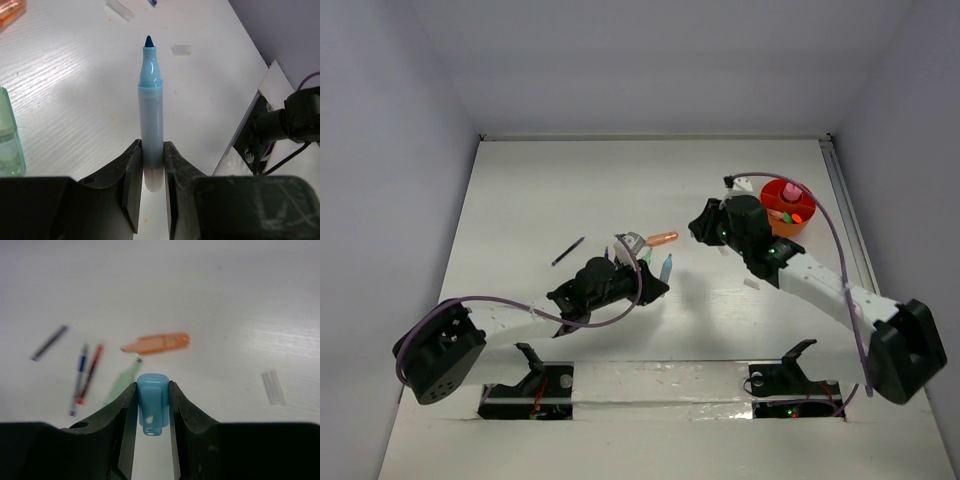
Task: Sort the stationery into containers
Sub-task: Pick up the pen cap from the center of the board, then close the pen cap on the pen.
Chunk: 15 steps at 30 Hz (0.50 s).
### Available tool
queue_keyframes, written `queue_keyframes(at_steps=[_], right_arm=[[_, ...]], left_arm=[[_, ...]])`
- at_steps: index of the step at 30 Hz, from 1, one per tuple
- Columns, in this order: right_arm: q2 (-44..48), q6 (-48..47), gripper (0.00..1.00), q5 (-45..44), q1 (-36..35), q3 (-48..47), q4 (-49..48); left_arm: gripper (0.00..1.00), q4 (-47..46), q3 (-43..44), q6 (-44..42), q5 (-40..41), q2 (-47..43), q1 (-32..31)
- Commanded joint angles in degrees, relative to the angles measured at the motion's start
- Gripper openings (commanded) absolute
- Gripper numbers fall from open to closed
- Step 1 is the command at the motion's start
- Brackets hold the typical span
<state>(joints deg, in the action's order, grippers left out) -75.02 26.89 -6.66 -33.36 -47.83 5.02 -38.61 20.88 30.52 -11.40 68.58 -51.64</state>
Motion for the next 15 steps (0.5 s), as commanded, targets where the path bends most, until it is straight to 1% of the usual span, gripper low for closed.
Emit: queue_keyframes(at_steps=[1,5,8,15], right_arm=[[6.64,8.25,0.05,1.83,-1.87,2.74,-12.56],[9.28,12.21,0.07,-1.43,-6.35,5.03,-18.19],[9.28,13.01,0.07,-1.87,-8.29,5.12,-19.51],[9.46,12.74,0.07,-3.62,-8.91,5.73,-19.69]], left_arm=[[0.0,-4.02,4.51,0.68,1.55,1.82,0.22],[0.0,-4.46,6.36,1.55,2.17,4.37,0.22],[0.0,-4.46,7.15,1.82,3.48,4.55,0.22],[0.0,-3.14,8.03,1.21,4.72,3.76,0.22]])
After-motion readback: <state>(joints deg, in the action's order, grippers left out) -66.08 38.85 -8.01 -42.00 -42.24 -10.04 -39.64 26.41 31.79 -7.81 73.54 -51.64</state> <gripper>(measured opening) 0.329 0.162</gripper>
